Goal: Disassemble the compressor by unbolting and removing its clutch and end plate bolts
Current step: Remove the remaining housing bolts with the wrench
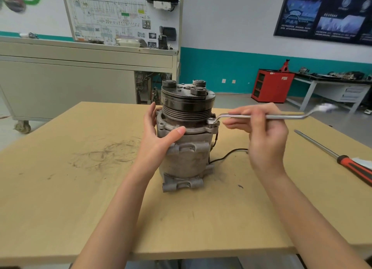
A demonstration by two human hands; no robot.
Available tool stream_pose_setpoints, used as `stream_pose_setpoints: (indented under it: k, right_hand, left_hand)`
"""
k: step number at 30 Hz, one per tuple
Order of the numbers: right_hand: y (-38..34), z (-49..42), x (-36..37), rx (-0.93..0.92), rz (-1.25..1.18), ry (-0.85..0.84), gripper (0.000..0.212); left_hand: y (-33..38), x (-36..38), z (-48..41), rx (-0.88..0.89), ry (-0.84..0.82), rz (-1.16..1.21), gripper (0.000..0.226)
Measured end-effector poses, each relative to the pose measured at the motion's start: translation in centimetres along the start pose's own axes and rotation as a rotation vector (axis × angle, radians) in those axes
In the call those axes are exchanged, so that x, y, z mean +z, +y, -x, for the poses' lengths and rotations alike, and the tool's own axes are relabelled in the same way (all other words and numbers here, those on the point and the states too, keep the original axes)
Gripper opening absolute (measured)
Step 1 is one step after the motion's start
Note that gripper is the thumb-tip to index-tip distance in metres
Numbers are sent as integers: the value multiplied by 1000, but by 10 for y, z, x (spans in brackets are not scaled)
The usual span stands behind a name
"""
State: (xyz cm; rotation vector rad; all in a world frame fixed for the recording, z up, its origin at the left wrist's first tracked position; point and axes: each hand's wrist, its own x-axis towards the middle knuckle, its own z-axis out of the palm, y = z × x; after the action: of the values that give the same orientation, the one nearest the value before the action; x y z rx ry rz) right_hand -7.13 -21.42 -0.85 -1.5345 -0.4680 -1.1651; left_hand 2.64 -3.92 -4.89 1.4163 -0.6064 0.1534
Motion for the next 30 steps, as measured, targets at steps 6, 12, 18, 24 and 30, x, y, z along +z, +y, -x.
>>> stream_pose_setpoints:
  k: [6,12,18,24,30]
  right_hand:
    - [55,-58,-13,794,-534,-211,28]
    - [68,-68,-11,829,-602,-248,33]
    - [14,-58,-11,246,-65,144,30]
    - [-19,-23,6,-613,628,-156,39]
    - [-20,-3,14,-783,771,-237,41]
  left_hand:
    - [-1,0,0,-1,2,4,108]
    - [-1,0,0,-2,-7,-10,108]
    - [0,0,0,-6,1,-12,110]
    - [2,0,1,-27,3,-25,113]
    - [3,1,1,-11,1,-19,111]
